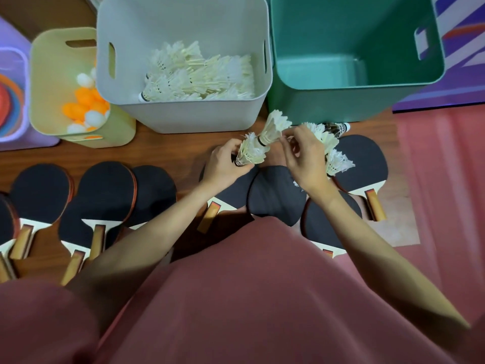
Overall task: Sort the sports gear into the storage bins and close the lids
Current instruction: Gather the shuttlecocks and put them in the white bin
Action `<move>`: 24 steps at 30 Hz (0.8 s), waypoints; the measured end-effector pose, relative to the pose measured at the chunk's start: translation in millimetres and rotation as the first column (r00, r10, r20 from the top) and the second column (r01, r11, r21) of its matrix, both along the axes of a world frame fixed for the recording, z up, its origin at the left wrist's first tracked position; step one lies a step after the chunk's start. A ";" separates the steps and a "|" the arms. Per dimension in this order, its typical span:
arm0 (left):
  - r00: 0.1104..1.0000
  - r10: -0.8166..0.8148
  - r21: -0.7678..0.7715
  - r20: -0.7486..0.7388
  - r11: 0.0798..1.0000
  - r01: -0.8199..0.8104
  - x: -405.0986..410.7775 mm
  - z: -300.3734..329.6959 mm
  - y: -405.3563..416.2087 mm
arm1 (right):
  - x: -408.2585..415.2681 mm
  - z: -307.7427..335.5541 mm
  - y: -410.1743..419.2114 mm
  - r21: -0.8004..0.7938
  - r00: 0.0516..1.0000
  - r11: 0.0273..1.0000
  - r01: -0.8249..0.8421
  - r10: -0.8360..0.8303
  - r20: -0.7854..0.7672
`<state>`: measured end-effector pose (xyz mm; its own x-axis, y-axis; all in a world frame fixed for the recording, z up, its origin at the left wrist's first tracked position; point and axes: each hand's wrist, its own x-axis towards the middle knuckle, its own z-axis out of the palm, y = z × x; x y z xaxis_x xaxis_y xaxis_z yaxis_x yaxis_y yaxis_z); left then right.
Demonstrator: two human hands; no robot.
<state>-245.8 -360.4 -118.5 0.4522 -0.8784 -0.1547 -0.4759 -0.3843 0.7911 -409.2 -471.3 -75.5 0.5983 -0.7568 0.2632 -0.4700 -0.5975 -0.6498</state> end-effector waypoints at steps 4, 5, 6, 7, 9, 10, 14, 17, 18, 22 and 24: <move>0.999 -0.034 -0.025 0.017 0.999 0.035 -7.2 5.8 -4.7 | -4.9 -9.0 5.1 0.066 0.995 0.994 -0.085 0.088 -0.039; 0.999 -0.045 -0.026 0.021 0.999 0.046 -8.6 7.0 -5.3 | -6.2 -9.7 5.6 0.084 0.995 0.992 -0.092 0.095 -0.041; 0.998 -0.055 -0.022 0.026 0.998 0.056 -9.4 8.1 -5.5 | -7.8 -10.5 5.6 0.099 0.995 0.991 -0.088 0.093 -0.038; 0.998 -0.060 -0.015 0.029 0.998 0.060 -10.0 9.0 -5.4 | -9.3 -10.6 4.2 0.115 0.996 0.990 -0.082 0.086 -0.032; 0.998 -0.061 -0.016 0.029 0.998 0.061 -11.2 10.8 -5.1 | -14.3 -8.7 0.9 0.138 0.997 0.988 -0.076 0.079 -0.017; 0.998 -0.057 -0.019 0.023 0.998 0.058 -11.9 11.5 -5.1 | -17.4 -7.6 -0.4 0.143 0.997 0.987 -0.079 0.082 -0.013; 0.999 -0.045 -0.009 -0.009 0.999 0.045 -16.0 14.8 -9.4 | -30.2 -6.6 -7.1 0.171 0.999 0.985 0.019 -0.024 0.027; 0.999 -0.044 -0.004 0.001 0.999 0.044 -19.8 16.8 -12.2 | -42.6 -19.3 -23.4 0.140 0.976 0.970 0.197 -0.181 -0.121; 0.999 -0.046 -0.004 0.002 0.999 0.046 -21.3 17.4 -12.4 | -46.8 -23.8 -29.7 0.100 0.946 0.967 0.234 -0.203 -0.254; 0.999 -0.051 -0.005 0.009 0.999 0.051 -24.1 22.3 -9.5 | -53.1 -29.9 -41.2 -0.023 0.771 0.973 0.229 -0.196 -0.606; 0.999 -0.044 -0.002 0.012 0.999 0.044 -23.4 24.6 -7.0 | -50.2 -26.8 -41.2 -0.055 0.748 0.976 0.211 -0.198 -0.633</move>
